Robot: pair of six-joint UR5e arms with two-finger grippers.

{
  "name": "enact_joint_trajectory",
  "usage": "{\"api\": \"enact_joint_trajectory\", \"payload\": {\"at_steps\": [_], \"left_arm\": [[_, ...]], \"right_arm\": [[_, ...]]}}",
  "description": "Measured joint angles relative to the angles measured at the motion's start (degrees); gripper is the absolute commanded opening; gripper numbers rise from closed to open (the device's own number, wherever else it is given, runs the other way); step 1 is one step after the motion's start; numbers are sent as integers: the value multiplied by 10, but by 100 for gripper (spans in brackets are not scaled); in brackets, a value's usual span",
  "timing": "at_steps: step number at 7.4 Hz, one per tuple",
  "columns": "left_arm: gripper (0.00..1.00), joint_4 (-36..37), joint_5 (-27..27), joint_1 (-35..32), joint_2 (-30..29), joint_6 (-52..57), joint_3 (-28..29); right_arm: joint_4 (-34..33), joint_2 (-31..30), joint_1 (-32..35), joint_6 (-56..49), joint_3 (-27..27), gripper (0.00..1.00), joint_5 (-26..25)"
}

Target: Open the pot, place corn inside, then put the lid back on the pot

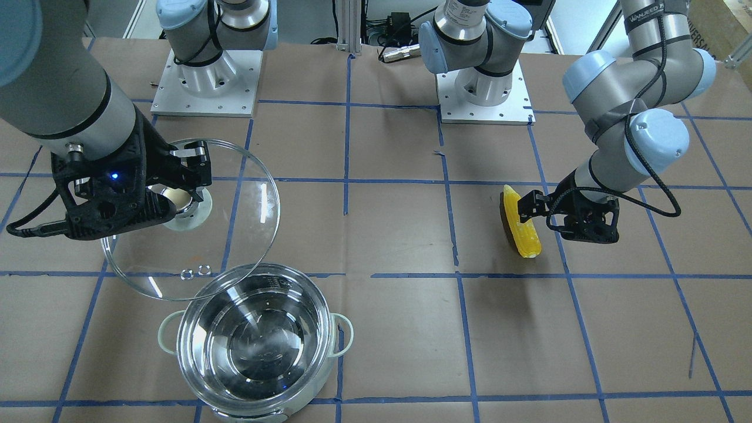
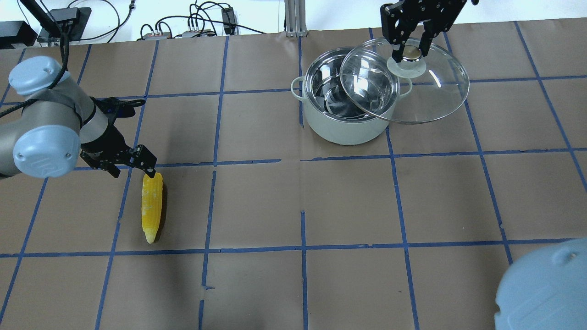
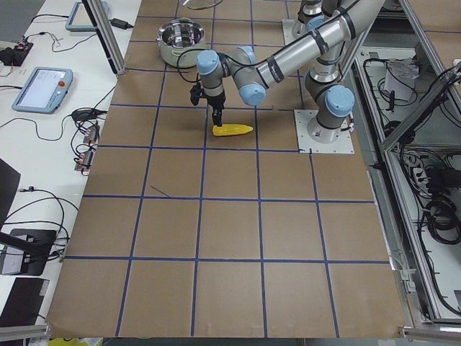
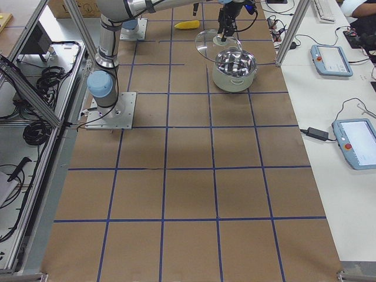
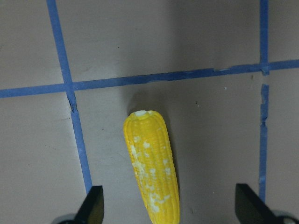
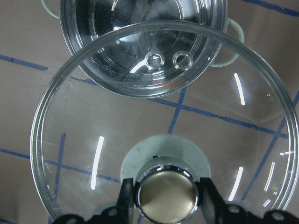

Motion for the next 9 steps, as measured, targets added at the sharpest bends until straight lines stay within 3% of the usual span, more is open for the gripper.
{"api": "enact_joint_trajectory", "payload": {"at_steps": [1, 2, 4, 5, 9], "left_arm": [[100, 22, 0, 5, -17, -1, -18], [91, 49, -1, 6, -32, -5, -32], [37, 98, -1, 3, -60, -24, -54], [22, 111, 0, 1, -66, -29, -58], [19, 116, -12, -29, -49, -76, -35]], "right_arm": [[-1, 0, 0, 0, 0, 42, 0], [-1, 0, 0, 0, 0, 42, -1], [-2, 1, 0, 0, 0, 40, -3], [-1, 1, 0, -1, 1, 39, -4], [-17, -23, -5, -5, 65, 37, -2]]}}
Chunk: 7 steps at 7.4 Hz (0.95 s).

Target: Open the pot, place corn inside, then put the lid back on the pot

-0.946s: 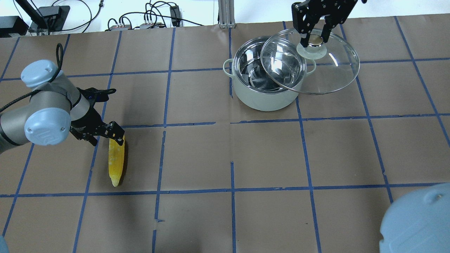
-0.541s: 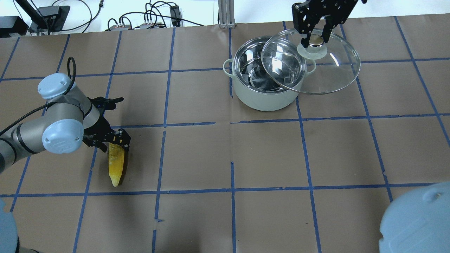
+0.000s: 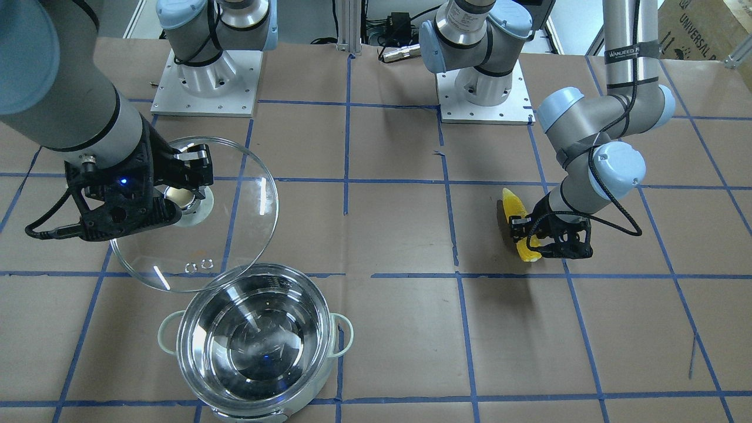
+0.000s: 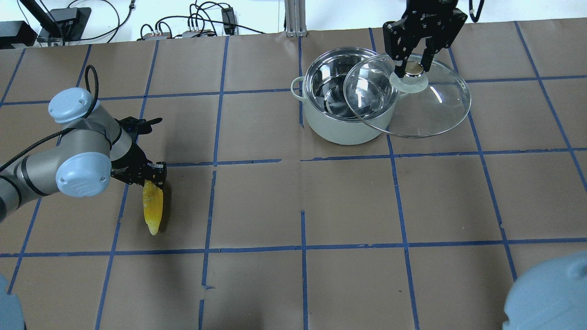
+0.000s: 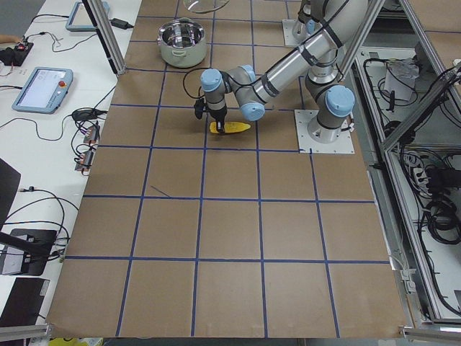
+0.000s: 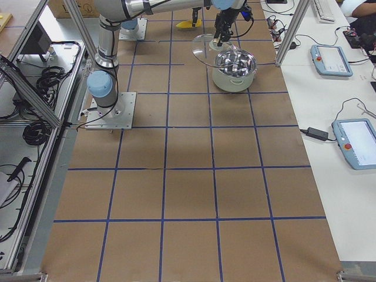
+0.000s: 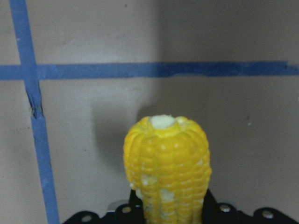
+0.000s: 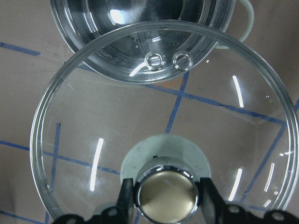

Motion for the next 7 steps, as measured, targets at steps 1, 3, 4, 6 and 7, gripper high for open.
{"api": "enact_joint_trajectory", "payload": {"at_steps": [1, 3, 4, 6, 7], "left_arm": [[20, -5, -7, -34, -2, -36, 29], [20, -36, -20, -99, -9, -94, 95], [22, -52, -45, -118, -12, -118, 128], [21, -64, -95, -163, -41, -175, 210], [21, -72, -96, -197, -70, -206, 263]], "right_arm": [[-18, -19, 2, 1, 30, 37, -1], [-57, -49, 3, 1, 78, 37, -5], [-68, -56, 4, 1, 87, 37, -6], [-80, -59, 4, 0, 93, 38, -8], [-83, -59, 4, 0, 94, 38, -12]]}}
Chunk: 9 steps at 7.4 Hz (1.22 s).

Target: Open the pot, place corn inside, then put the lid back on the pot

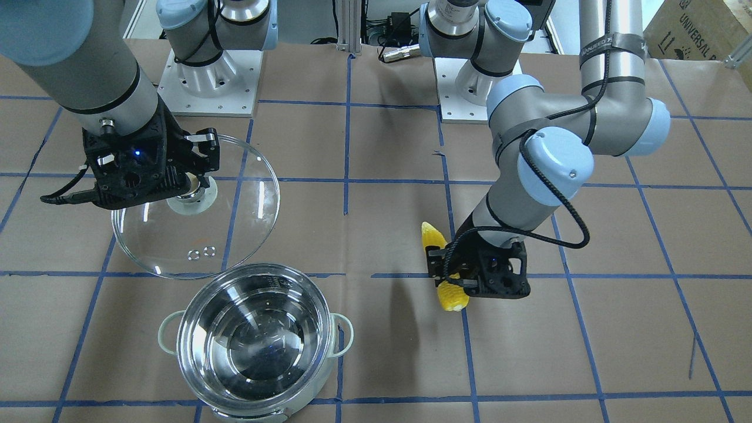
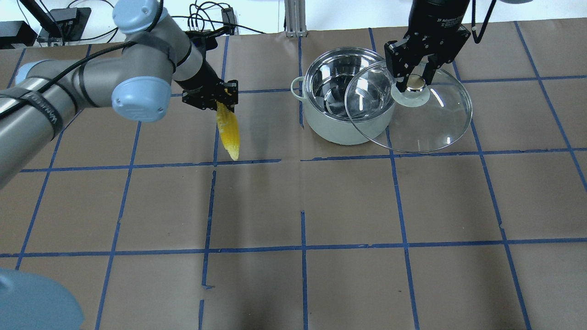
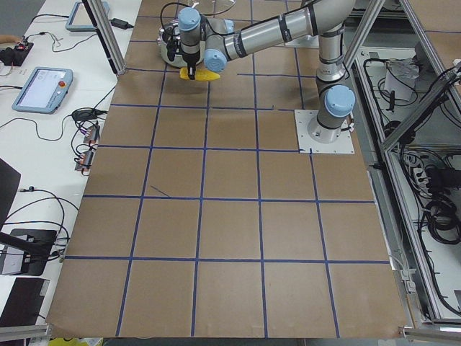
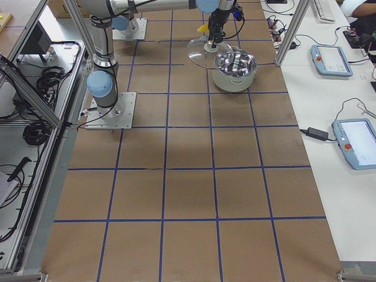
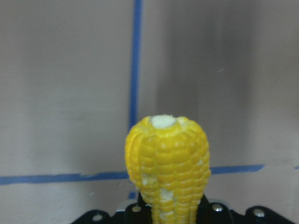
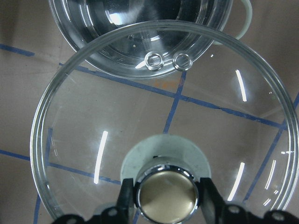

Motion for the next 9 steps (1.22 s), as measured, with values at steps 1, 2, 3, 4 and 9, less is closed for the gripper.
{"api": "enact_joint_trajectory", "payload": {"at_steps": [1, 2, 3, 4, 9], "left_arm": [[21, -19, 7, -32, -35, -32, 64], [22, -52, 12, -61, -72, -60, 140], [22, -91, 16, -86, -109, -76, 219], [22, -132, 23, -110, -147, -84, 301], [100, -200, 60, -184, -309, -111, 519]], "right_arm": [[-2, 0, 0, 0, 0, 38, -3], [-3, 0, 0, 0, 0, 38, -4], [-3, 1, 0, 1, 0, 38, -4], [-3, 1, 0, 0, 1, 38, -4], [-2, 2, -4, -3, 7, 37, -22]]}}
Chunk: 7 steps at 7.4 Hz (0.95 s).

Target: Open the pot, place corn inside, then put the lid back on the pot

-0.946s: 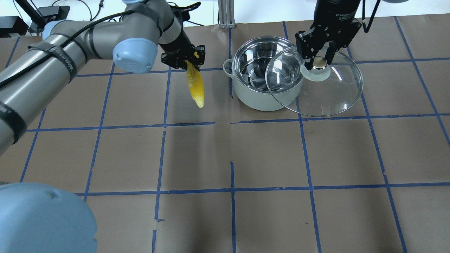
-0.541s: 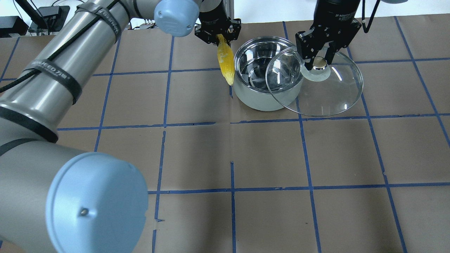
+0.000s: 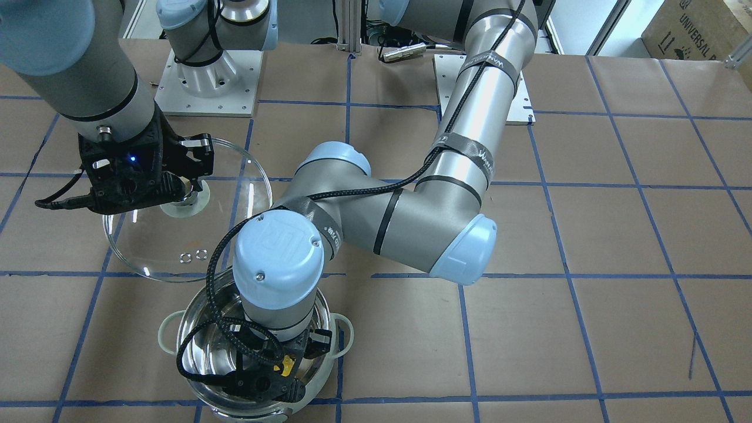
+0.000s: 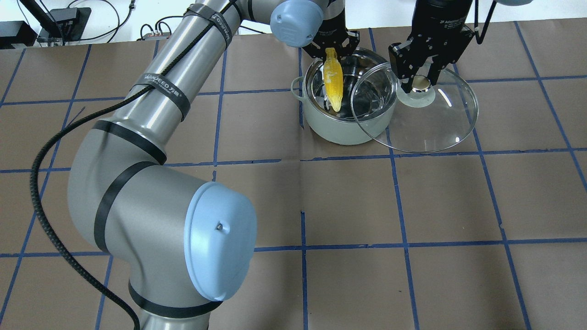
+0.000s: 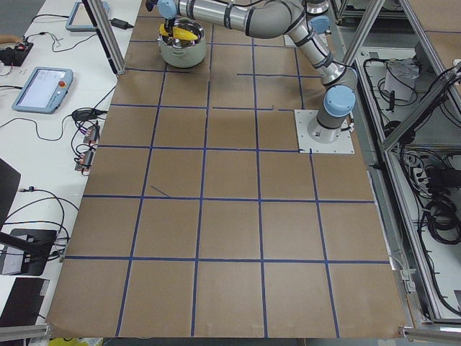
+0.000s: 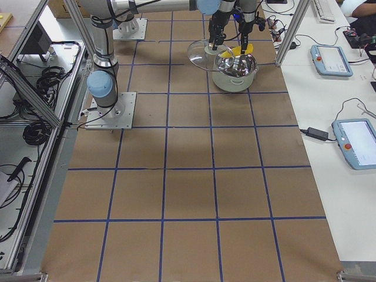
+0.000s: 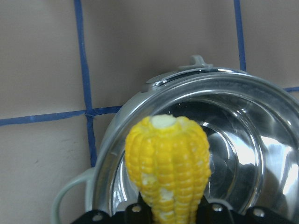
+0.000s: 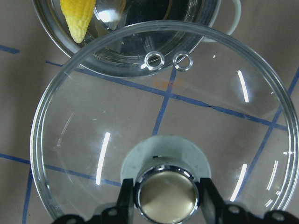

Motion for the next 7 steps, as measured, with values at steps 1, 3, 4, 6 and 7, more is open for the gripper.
{"api": "enact_joint_trajectory", "payload": {"at_steps": [1, 3, 4, 6, 7], "left_arm": [[100, -5, 0, -1, -5, 2, 1], [100, -34, -4, 2, 2, 4, -7], [100, -54, -4, 10, 8, 5, -8], [100, -101, -14, 39, 43, 28, -23], [100, -114, -19, 58, 72, 45, -50]], "right_arm": [[0, -2, -3, -2, 9, 37, -9], [-1, -5, -3, -2, 19, 38, -15], [-4, -5, -2, 0, 17, 38, -15], [-29, 0, 3, 5, 5, 38, -9], [-45, 12, 6, 6, -5, 38, -6]]}}
